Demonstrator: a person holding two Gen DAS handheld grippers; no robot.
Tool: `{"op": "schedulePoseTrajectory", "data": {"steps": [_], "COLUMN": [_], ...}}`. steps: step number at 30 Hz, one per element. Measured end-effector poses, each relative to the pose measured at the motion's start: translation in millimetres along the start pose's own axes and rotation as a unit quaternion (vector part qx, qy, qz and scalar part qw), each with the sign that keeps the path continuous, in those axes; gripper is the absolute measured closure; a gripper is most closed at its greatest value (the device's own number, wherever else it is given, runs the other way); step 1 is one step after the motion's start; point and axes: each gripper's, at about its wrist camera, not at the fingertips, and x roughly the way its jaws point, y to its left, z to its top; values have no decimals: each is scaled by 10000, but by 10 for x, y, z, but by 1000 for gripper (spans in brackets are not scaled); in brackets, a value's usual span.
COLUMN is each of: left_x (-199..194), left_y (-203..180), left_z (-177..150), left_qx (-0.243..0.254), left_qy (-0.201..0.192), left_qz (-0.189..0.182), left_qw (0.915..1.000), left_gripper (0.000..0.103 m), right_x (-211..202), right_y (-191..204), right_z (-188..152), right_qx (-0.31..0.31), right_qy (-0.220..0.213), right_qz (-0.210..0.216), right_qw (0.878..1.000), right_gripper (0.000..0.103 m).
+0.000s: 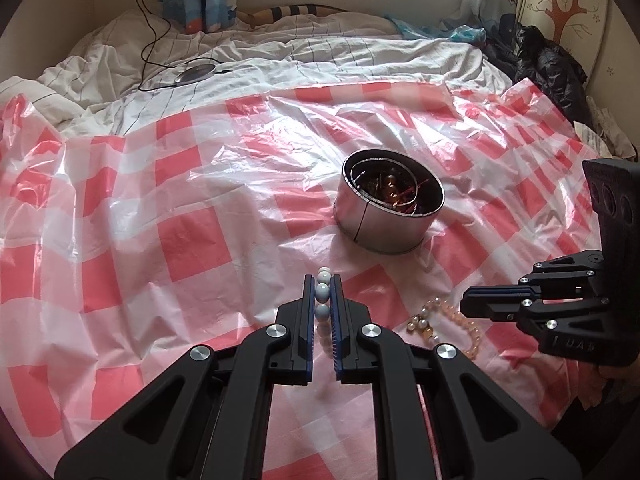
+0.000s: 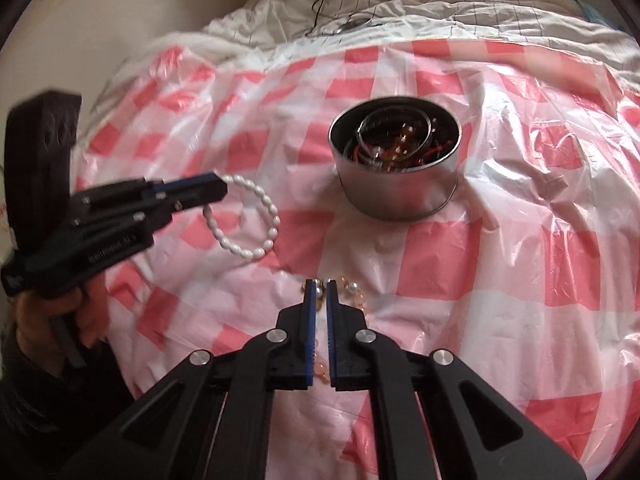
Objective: Organize jewelry
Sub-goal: 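Lift the pearl strand with the left tool while the right tool grasps the peach bead bracelet, then carry both bracelets over the tin and open both tools to drop them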
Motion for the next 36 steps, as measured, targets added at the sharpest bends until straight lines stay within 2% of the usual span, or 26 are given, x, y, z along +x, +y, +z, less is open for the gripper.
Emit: {"op": "schedulePoseTrajectory", "data": {"steps": [3,5,6,7,8,9,12,13,14,16,20,24,28,32,36], "left_x": [-3,1,4,3,2,-1,11,10,8,4,-41,-109,-185,-281,-370], "left_y": [-11,-10,-11,-10,-9,-13,-10,-11,-13,-12,-4,6,2,-37,-82], "left_z": [20,23,24,23,23,26,17,18,18,18,36,69,119,191,316], "left_qx": [-30,-31,-30,-27,-30,-26,-15,-18,-16,-26,-71,-113,-186,-240,-325], "left_qy": [-13,-8,-3,-2,-7,-12,-7,-7,-10,-24,-100,-187,-275,-411,-594], "left_qz": [-51,-51,-52,-48,-52,-54,-62,-64,-62,-56,-76,-140,-323,-507,-696], "left_qw": [10000,10000,10000,10000,10000,10000,10000,10000,10000,10000,9999,9997,9989,9976,9953], "left_gripper": [96,96,96,96,96,96,96,96,96,96,96,96,96,96,96], "right_x": [-74,-70,-13,48,116,168,333,367,386,417,286,61,-150,-402,-623], "right_y": [-67,-60,-54,-62,-63,-44,112,198,283,303,189,68,7,-58,-118], "right_z": [18,5,-9,-25,-46,-63,-131,-160,-179,-200,-146,-51,47,169,338], "right_qx": [214,121,88,62,-4,-108,-644,-920,-1136,-1149,-491,110,510,866,1114], "right_qy": [-112,-24,104,202,276,327,470,462,456,515,370,23,-329,-760,-1219], "right_qz": [208,-57,-188,-325,-508,-642,-963,-1173,-1288,-1351,-429,332,933,1482,1703], "right_qw": [9995,9999,9997,9992,9983,9973,9922,9877,9841,9828,9972,9994,9938,9822,9715], "right_gripper": [97,97,93,86,62,56,57,62,95,94,95,95,95,95,94]}}
